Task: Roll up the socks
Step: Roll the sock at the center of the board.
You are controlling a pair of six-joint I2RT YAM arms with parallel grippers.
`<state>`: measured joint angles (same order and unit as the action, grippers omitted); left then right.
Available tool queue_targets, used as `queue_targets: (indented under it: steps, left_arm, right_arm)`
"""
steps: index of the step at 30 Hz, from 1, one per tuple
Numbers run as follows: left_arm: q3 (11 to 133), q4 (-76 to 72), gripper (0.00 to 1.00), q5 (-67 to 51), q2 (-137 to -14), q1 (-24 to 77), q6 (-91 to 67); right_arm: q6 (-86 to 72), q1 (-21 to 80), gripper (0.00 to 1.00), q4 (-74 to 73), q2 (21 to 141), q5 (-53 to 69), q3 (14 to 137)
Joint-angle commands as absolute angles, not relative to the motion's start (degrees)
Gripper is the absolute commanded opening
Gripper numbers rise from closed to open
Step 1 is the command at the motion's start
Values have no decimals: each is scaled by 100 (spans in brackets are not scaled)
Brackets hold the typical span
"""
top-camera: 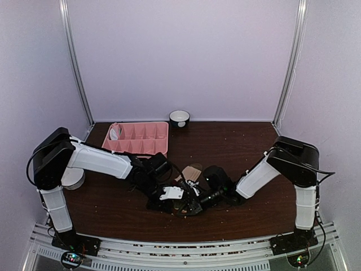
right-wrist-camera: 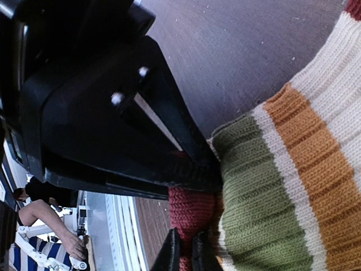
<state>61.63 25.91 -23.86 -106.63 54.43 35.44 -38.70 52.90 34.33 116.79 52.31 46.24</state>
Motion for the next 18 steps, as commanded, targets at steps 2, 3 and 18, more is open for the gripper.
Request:
queue_targets:
  steps: [2, 3, 18]
  left_arm:
    - [6348, 2903, 8, -2499, -10878, 5349, 3433]
    - [6372, 2960, 7, -2614, -10907, 5299, 3388]
    - [7221, 4352, 7, -3912, -11945, 4807, 3318]
  right_arm:
    - [-3357, 5262, 28, 1968, 11837, 4412, 4172]
    - [-3317, 5259, 31, 2013, 11718, 4246, 4078]
    - [-2785, 5402, 74, 2524, 9105, 1323, 2267]
